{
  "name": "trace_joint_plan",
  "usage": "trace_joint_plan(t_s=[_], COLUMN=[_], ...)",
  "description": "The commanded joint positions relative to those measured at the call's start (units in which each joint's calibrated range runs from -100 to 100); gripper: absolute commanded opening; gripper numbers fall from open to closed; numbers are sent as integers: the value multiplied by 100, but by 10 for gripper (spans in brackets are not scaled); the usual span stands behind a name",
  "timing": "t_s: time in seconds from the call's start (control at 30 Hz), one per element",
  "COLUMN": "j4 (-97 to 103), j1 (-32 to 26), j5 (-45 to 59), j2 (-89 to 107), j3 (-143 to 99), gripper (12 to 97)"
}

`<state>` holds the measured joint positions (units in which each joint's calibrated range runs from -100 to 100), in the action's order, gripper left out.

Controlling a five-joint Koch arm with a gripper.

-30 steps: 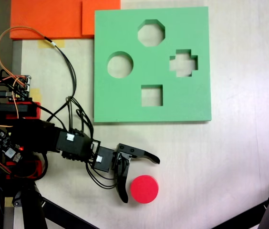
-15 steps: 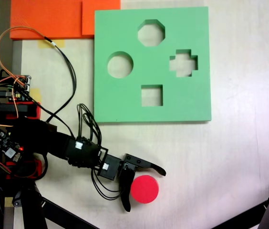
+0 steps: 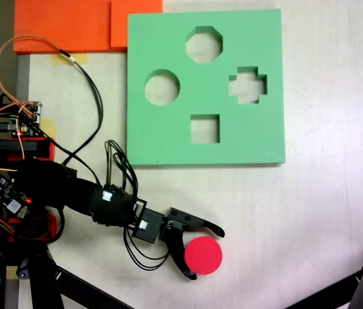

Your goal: Put the cylinder block into the corresponding hole

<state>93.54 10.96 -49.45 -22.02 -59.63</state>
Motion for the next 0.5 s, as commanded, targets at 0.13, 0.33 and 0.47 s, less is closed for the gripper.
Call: trace_joint_plan(t_s=[0.13,0.33,0.47], j4=[646,646,646], j1=[-49,-63,-98], j5=[-20,-20,-24], j2=[457,554,596], j3=[-179,-239,-159], gripper=[432,472,728])
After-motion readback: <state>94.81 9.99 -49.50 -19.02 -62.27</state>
